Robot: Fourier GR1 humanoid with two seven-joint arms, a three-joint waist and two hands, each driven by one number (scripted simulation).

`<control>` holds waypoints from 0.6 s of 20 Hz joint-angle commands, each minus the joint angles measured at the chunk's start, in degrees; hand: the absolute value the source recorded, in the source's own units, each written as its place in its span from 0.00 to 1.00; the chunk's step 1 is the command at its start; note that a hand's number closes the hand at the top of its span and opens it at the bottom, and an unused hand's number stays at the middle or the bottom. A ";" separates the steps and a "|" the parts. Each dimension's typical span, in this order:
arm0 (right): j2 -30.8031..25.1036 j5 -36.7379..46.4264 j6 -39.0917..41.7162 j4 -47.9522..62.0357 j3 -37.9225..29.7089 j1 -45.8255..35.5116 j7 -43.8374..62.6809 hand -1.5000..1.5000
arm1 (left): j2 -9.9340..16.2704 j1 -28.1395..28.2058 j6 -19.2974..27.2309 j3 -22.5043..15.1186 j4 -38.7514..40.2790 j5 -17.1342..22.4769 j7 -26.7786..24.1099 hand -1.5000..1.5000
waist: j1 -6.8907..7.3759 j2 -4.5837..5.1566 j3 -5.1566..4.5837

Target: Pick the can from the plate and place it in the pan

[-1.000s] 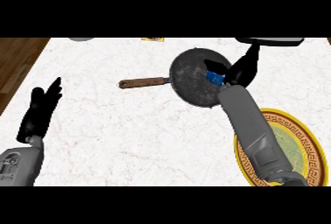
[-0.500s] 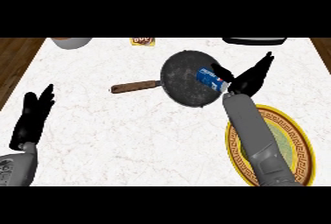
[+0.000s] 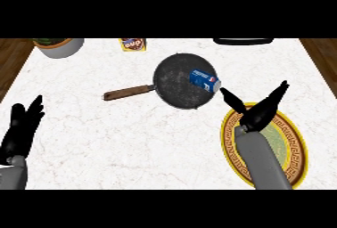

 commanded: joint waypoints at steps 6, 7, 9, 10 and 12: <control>-3.24 5.56 6.80 -32.04 10.36 30.80 5.75 0.00 | -0.79 3.89 0.18 0.16 -3.90 0.25 -0.33 0.50 | -0.82 0.12 -0.08; -2.88 8.05 7.11 -35.57 11.75 32.98 7.71 0.00 | 0.65 1.21 -0.42 1.09 -1.65 0.56 1.46 0.50 | -1.00 0.32 -0.13; -5.67 6.67 9.09 -43.95 12.28 40.76 8.35 0.00 | -1.55 0.76 0.77 -0.89 -3.88 -0.33 2.79 0.50 | -0.64 0.43 -0.03; -6.07 8.21 9.62 -47.40 13.53 43.84 9.01 0.00 | 0.73 0.21 -0.18 0.90 0.55 -0.40 -1.26 0.50 | -0.74 0.63 -0.10; -4.28 12.04 8.50 -52.69 16.58 50.50 9.72 0.00 | -0.84 1.17 0.09 -0.78 -5.01 -0.46 2.74 0.50 | 0.56 0.74 0.00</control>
